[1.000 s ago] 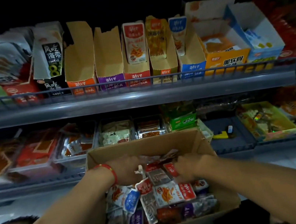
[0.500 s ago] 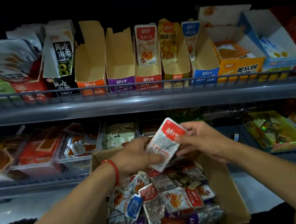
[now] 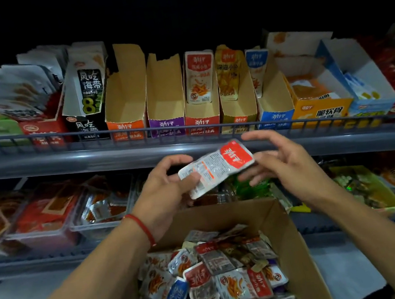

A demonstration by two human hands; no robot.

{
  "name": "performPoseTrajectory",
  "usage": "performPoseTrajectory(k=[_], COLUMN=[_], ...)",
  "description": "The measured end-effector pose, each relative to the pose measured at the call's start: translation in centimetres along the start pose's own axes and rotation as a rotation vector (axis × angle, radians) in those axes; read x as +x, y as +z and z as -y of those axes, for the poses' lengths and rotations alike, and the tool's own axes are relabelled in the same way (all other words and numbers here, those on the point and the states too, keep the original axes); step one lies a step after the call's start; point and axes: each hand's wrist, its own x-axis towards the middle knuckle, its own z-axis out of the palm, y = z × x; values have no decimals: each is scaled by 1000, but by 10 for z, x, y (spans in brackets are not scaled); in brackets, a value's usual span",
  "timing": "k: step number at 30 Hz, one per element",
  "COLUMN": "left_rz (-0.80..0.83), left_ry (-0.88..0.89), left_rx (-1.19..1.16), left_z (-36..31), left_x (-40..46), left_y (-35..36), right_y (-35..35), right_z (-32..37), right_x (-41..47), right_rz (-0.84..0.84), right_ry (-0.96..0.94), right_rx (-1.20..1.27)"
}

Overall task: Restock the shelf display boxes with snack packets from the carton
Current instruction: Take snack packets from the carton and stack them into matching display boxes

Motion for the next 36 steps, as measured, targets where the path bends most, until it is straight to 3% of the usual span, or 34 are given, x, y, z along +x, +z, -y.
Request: performPoseTrajectory(k=[2,5,8,10,13,16,18,25,28,36], left_rz=[35,156,172,-10,-292,-335,-267,-190,-153,-127], left_ry=[-120,-271,-233,-13,488,827,923,868,842,886], left_rx=[-135,-248,-98,145,610,988,1158,1484,1504,1420], left_z=[-7,-14,-20,-24,-23,-26,-28,-28,-26,-28], left_x=[0,1,1,3,12,26,34,44,46,50], left_y=[-4,-7,-9,-10,-12,-11,-8,-3,1,3], right_y=[-6,-10,-15,-23,-36,-43,-45,-30,-17,9], right_z=[3,6,24,46,82,115,132,149,149,121], right_x=[-1,0,13,27,52,87,111,184,204,228], right_rz=[46,-37,-108,-137,-229,-320,-343,-313,-213,-18], right_ry=[-71,-246,-345,-354,-433,-468,-483,-476,-450,-341], right_rx=[-112,-465,-628,-705,-806,-866,-962,-1318,-1466,-1552])
